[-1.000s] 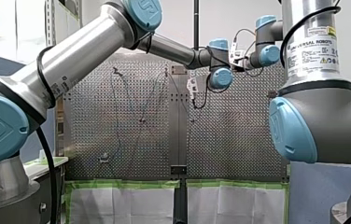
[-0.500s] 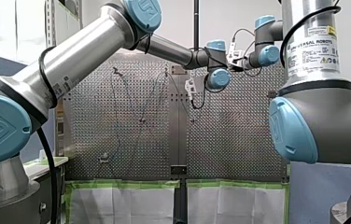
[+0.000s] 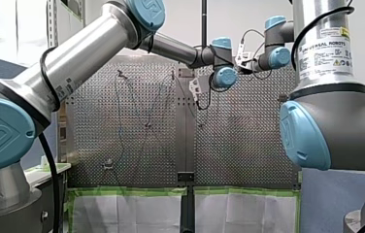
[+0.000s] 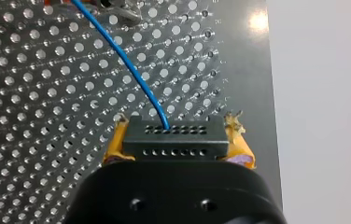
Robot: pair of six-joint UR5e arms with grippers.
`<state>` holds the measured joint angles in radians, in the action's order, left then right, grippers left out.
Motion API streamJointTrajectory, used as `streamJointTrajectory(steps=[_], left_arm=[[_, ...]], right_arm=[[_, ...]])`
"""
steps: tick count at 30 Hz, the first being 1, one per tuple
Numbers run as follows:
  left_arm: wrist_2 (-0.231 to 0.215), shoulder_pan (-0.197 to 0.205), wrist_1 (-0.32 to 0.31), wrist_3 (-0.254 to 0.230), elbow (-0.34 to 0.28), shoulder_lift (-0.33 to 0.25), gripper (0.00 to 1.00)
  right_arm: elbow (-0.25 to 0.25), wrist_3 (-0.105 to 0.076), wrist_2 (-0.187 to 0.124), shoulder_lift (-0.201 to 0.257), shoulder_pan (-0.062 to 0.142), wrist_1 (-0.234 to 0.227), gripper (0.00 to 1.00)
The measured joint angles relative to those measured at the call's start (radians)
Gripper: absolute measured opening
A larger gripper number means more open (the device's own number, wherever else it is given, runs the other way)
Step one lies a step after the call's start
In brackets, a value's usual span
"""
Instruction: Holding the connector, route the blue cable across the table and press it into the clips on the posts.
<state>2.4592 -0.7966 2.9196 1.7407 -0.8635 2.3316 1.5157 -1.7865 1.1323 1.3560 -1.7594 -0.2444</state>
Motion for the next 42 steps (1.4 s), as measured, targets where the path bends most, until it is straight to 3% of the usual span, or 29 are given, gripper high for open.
streamJointTrajectory(steps=[10,21,23,24,26,27,29,30,32,42], left_arm=[[-0.073,0.032,-0.072,-0.069,0.002,0.0,0.0],[-0.171,0.085,-0.106,-0.089,0.001,0.005,0.0],[-0.176,0.085,-0.098,-0.088,0.001,0.005,0.16],[-0.182,0.082,-0.091,-0.085,-0.001,0.005,0.16],[-0.193,0.078,-0.082,-0.079,-0.007,0.005,0.44],[-0.2,0.076,-0.076,-0.076,-0.011,0.005,0.44],[-0.21,0.072,-0.065,-0.068,-0.017,0.005,0.73],[-0.215,0.07,-0.057,-0.063,-0.02,0.005,0.73],[-0.22,0.067,-0.044,-0.058,-0.023,0.005,0.98],[-0.23,0.063,0.013,-0.035,-0.025,0.004,0.98]], right_arm=[[-0.018,-0.005,-0.003,-0.023,0.011,-0.005,0.0],[-0.052,-0.005,-0.03,-0.068,0.035,-0.011,0.0],[-0.054,-0.005,-0.032,-0.069,0.037,-0.012,0.0],[-0.054,-0.004,-0.033,-0.069,0.039,-0.011,0.0],[-0.054,-0.003,-0.033,-0.069,0.04,-0.011,0.0],[-0.054,-0.002,-0.033,-0.069,0.04,-0.011,0.0],[-0.054,-0.001,-0.033,-0.069,0.04,-0.011,0.0],[-0.054,-0.001,-0.033,-0.069,0.04,-0.011,0.0],[-0.054,0.0,-0.033,-0.069,0.04,-0.01,0.0],[-0.054,0.002,-0.033,-0.07,0.041,-0.01,0.0]])
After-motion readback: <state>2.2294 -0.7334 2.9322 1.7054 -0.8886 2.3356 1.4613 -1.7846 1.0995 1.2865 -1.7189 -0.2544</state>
